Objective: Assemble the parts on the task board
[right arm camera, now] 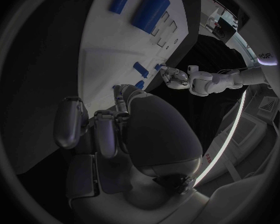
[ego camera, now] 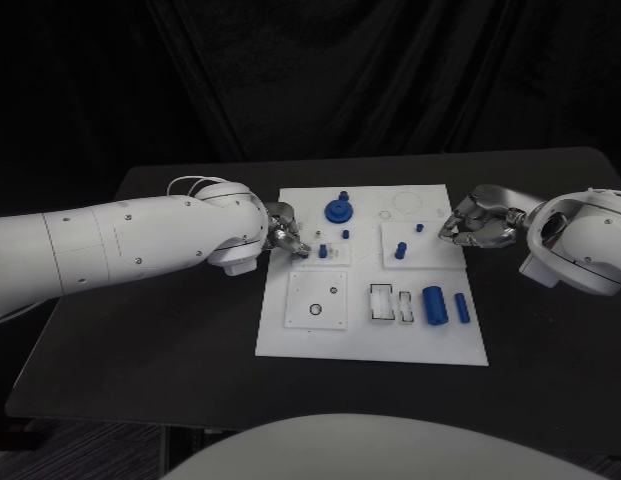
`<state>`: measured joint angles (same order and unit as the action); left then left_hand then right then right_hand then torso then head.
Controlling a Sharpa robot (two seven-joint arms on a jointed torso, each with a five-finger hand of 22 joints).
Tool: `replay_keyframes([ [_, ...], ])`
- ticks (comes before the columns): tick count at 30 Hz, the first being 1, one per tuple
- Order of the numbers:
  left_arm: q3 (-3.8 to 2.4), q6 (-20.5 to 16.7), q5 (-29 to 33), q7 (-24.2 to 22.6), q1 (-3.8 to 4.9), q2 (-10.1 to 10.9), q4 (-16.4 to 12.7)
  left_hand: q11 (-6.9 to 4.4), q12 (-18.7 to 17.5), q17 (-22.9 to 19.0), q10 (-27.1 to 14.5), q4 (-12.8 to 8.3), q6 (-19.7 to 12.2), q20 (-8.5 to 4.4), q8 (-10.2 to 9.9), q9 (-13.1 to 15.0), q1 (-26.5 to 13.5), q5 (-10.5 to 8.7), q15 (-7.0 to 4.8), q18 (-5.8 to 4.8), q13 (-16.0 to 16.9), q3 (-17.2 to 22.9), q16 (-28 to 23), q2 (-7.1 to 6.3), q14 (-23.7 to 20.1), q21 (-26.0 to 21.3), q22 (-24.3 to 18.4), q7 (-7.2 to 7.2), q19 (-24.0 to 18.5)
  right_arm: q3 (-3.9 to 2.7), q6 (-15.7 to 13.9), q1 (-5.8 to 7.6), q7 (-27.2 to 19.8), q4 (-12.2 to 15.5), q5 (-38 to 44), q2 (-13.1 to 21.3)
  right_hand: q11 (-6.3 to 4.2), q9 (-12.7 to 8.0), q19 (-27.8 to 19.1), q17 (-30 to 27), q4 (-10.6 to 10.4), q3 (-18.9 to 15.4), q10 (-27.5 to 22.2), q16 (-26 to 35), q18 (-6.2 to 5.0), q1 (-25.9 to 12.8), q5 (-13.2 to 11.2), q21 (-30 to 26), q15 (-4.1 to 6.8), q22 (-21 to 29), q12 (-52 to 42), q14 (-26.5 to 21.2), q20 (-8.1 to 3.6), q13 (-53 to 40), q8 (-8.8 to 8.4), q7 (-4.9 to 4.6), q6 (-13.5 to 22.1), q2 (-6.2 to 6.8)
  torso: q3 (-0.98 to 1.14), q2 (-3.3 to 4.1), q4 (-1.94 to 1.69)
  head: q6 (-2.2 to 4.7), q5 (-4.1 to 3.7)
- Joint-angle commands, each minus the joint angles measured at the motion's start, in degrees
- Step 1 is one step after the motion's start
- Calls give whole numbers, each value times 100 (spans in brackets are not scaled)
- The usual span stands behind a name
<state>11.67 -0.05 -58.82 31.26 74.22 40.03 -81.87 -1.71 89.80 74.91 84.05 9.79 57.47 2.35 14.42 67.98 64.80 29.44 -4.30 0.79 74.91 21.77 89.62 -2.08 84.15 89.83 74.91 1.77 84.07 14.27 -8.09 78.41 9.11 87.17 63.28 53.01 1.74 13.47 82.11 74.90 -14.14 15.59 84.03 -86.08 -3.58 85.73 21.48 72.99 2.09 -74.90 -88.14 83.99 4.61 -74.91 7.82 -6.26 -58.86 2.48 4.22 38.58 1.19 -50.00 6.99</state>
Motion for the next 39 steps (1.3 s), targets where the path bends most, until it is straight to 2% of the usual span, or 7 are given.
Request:
replay_keyframes([
  [1,43,269,17,69,-71,6,-15,-42,20,1509,595,7,24,-40,17,7,-47,-20,-34,-74,1509,45,38,9,585,19,1503,-5,574,-4,48,-15,126,0,5,2,36,6,-37,1090,-13,33,293,38,-46,13,29,-31,-42,-970,26,416,-5,-1269,-5,-21,2,-39,1,-1,2,0,-3],
  [23,43,311,17,50,-76,-13,1,-41,20,1509,595,10,38,-40,19,14,-83,-79,-34,-70,1509,55,38,7,585,20,1497,-4,558,-4,95,-20,132,-9,5,-9,36,7,-49,1081,-11,35,286,47,-52,13,29,-57,-42,-962,31,412,-4,-1263,-7,-21,5,-38,2,1,2,0,18],
  [25,43,324,17,52,-76,-22,17,-39,20,1509,595,43,24,-36,-6,10,-168,-351,-31,-67,1509,46,38,19,585,21,1493,3,545,-4,100,-21,133,-8,5,-12,36,7,-49,1081,-11,35,286,47,-52,13,29,-57,-42,-962,31,412,-4,-1263,-7,-21,5,-38,1,0,3,0,23],
  [27,43,352,17,68,-77,-30,38,-14,20,1509,595,184,20,-22,-79,-45,-367,-1009,-12,-66,1509,-70,38,69,585,21,1491,28,541,-4,105,-23,133,-7,5,-16,37,9,-53,1078,-8,40,285,51,-53,12,30,-66,-43,-960,32,410,-4,-1262,-9,-23,11,-39,2,0,4,0,27],
  [31,43,381,17,89,-77,-40,75,43,20,1509,595,433,-25,14,-282,-255,-636,-1682,35,-59,1509,-346,38,116,585,23,1482,101,513,-4,112,-24,136,-5,5,-18,37,9,-53,1078,-8,40,285,51,-53,12,30,-66,-43,-960,32,410,-4,-1262,-9,-23,11,-39,1,3,-1,0,16],
  [34,43,407,17,109,-79,-47,102,112,20,1509,595,594,-122,68,-526,-538,-775,-1939,91,-50,1509,-587,38,141,585,25,1468,177,472,-4,119,-24,142,-3,5,-14,37,9,-53,1078,-8,40,285,51,-53,12,30,-66,-43,-960,32,410,-4,-1262,-9,-23,11,-39,1,3,-4,0,11],
  [39,43,449,17,137,-90,-60,129,174,20,1509,595,673,-137,128,-730,-861,-1015,-2245,150,-40,1509,-936,38,213,585,26,1455,240,433,-4,140,-25,157,-2,5,-13,37,9,-53,1078,-8,40,285,51,-53,12,30,-66,-43,-960,32,410,-4,-1262,-9,-23,11,-39,4,4,-3,0,11],
])
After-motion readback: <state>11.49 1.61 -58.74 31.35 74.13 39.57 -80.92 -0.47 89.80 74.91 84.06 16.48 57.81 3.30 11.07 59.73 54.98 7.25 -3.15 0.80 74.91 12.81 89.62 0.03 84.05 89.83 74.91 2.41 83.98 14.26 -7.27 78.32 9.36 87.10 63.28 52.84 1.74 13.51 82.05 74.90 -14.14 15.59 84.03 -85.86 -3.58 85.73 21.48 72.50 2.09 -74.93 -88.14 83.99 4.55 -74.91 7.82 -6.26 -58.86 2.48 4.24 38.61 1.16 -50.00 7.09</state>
